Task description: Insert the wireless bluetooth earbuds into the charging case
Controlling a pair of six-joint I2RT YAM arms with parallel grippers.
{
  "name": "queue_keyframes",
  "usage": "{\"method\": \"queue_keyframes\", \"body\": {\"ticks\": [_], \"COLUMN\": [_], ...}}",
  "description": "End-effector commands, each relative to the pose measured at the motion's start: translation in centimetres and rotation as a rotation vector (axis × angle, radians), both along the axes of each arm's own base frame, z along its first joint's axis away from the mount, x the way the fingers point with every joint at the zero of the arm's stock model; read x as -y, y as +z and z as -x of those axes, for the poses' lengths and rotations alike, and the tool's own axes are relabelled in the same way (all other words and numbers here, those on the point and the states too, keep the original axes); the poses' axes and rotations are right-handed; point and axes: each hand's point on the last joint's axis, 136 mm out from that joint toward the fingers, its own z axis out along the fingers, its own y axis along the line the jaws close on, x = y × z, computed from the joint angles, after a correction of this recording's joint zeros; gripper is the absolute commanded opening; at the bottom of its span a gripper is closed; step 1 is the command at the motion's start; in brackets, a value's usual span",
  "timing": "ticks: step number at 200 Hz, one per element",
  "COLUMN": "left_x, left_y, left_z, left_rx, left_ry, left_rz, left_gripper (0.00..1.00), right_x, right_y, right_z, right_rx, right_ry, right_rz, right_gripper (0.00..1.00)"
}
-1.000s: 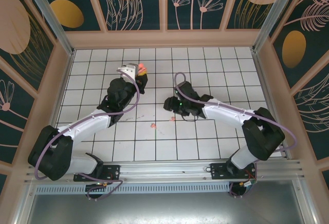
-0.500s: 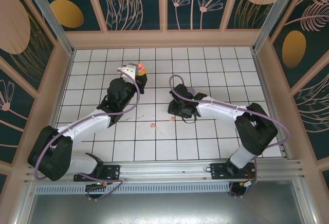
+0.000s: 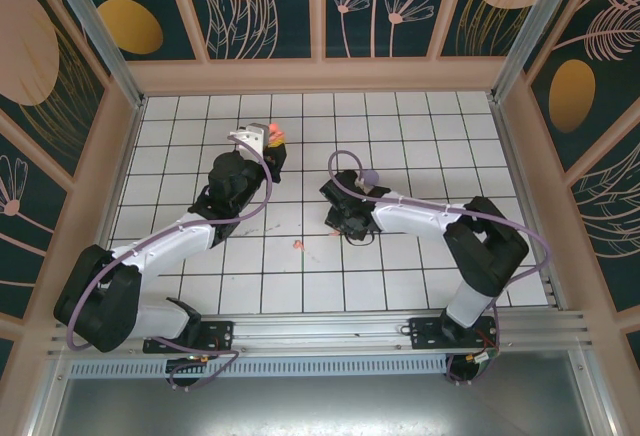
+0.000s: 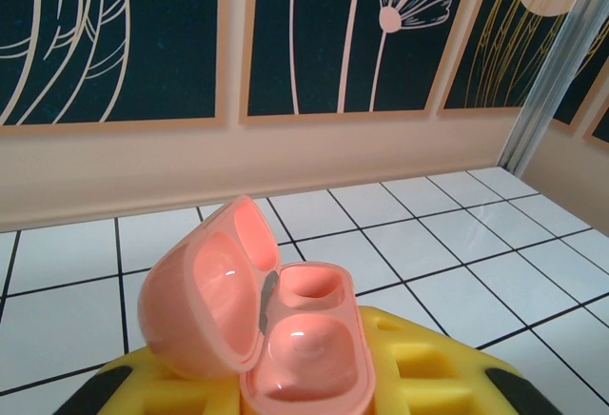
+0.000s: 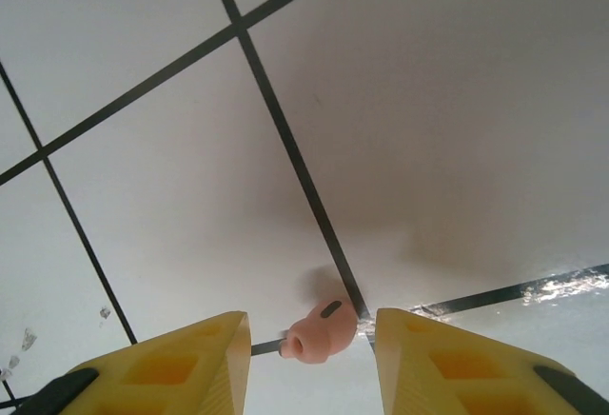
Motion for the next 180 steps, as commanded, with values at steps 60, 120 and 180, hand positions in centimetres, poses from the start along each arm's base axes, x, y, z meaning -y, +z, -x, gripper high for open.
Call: {"method": "queue_keyframes", "body": {"ticks": [60, 120, 180], "left_x": [0.0, 0.1, 0.1], "left_y": [1.5, 1.5, 1.4], "left_z": [-0.1, -0.2, -0.2], "left_rx": [0.059, 0.062, 0.053], "left_ry": [-0.006, -0.009, -0.009], "left_rz": [0.015, 0.014, 0.017], "left_gripper": [0.00, 0.00, 0.00], "right_x": [-0.5, -1.5, -1.7], "right_y": [-1.7, -2.5, -2.2], "right_z": [0.4, 1.1, 0.6], "right_rx": [-0.058, -0.081, -0.035], "right_ry": [-0.030, 0.012, 0.071], "right_rz": [0.030, 0.022, 0.014], "right_gripper": [0.40, 0.34, 0.15]}}
